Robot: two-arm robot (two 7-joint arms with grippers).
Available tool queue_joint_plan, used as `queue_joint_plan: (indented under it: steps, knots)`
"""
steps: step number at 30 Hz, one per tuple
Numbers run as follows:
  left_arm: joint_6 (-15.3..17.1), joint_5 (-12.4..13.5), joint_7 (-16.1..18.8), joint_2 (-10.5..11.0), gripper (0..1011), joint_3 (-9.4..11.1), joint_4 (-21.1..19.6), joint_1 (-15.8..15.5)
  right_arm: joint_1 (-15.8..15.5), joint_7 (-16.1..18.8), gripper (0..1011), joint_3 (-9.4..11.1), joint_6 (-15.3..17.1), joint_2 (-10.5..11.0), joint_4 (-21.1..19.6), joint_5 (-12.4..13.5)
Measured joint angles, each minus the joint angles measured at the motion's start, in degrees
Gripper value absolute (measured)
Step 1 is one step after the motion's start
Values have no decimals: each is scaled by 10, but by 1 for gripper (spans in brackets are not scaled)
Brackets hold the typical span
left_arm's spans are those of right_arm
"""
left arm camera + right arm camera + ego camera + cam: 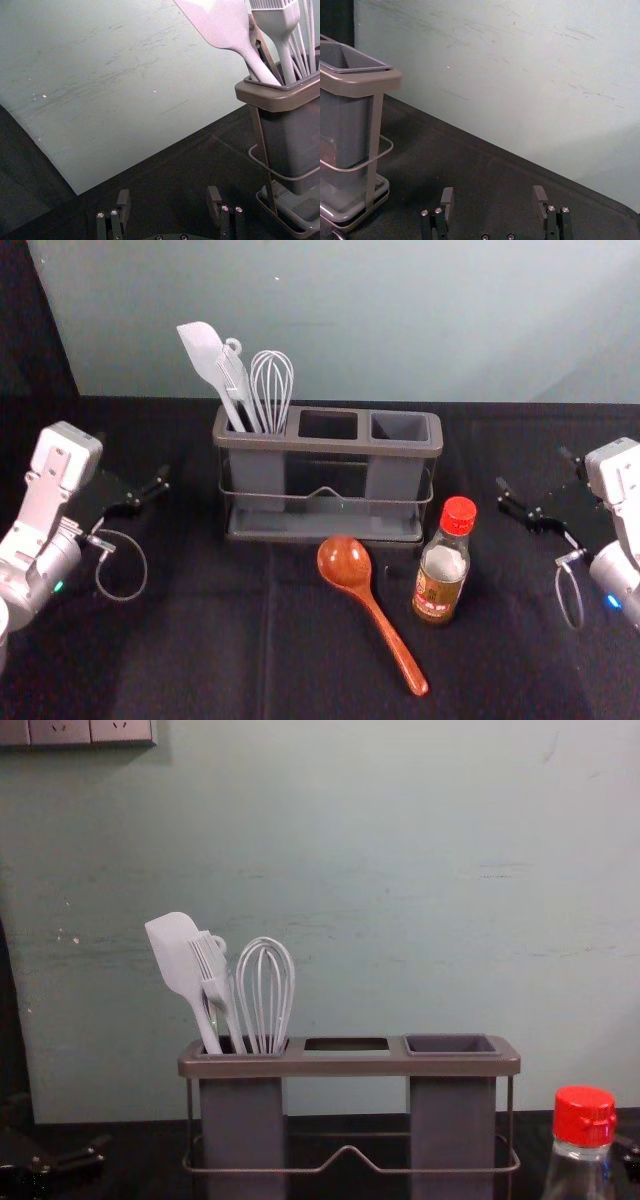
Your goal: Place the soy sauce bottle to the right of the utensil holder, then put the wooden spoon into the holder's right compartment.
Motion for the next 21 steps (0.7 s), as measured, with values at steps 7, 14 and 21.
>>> queue_joint_plan:
  steps: [7, 14, 21]
  knots:
    - [0, 0, 0, 0, 1005, 0, 0, 0, 0, 0, 1003, 0, 0, 0, 0, 0]
    - [0, 0, 0, 0, 1005, 0, 0, 0, 0, 0, 1002, 0, 0, 0, 0, 0]
    - [0, 0, 0, 0, 1005, 0, 0, 0, -4, 1, 1002, 2, 0, 1, -4, -2]
